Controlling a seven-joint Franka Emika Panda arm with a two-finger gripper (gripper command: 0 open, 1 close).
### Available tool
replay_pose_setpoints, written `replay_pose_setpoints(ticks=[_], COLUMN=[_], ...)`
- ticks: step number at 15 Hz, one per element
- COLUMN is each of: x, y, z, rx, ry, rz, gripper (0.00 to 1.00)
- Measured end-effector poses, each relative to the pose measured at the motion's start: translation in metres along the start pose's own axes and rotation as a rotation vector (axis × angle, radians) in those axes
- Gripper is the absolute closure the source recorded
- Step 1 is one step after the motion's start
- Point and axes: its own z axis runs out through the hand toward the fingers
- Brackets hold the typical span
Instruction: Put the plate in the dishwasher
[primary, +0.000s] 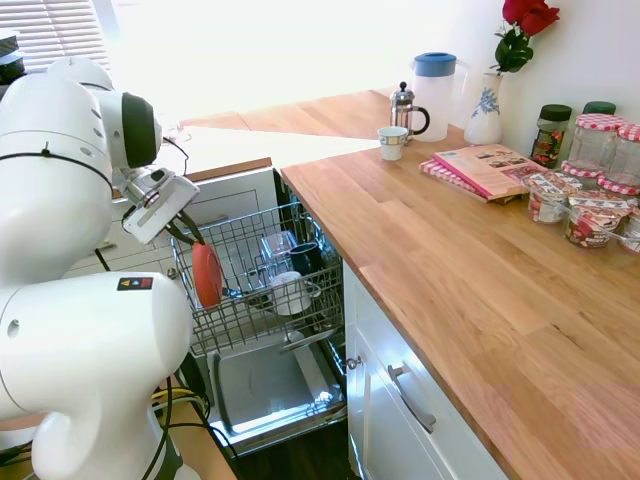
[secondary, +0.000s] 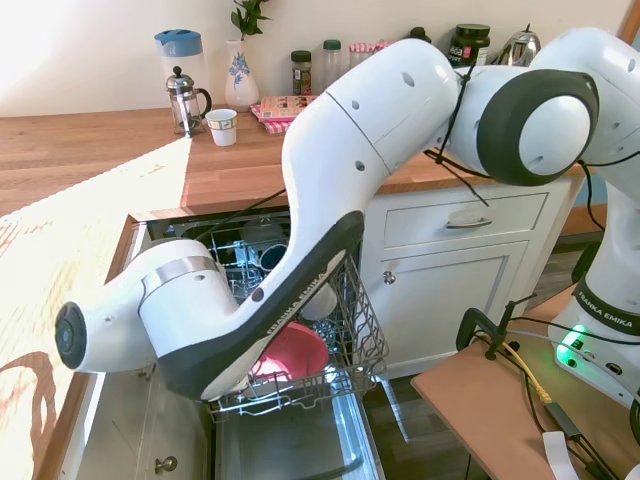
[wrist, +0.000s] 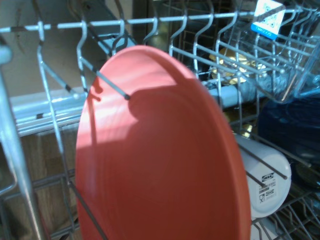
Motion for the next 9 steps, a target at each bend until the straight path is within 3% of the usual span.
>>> replay_pose_setpoints(ticks=[5, 9], x=[0.028, 0.088], y=[0.037, 0.132], z=[-0.036, -0.069], rx=[0.055, 0.141], ry=[-0.087, -0.157], rz=[0.001, 0.056], gripper=[0.00, 0.00])
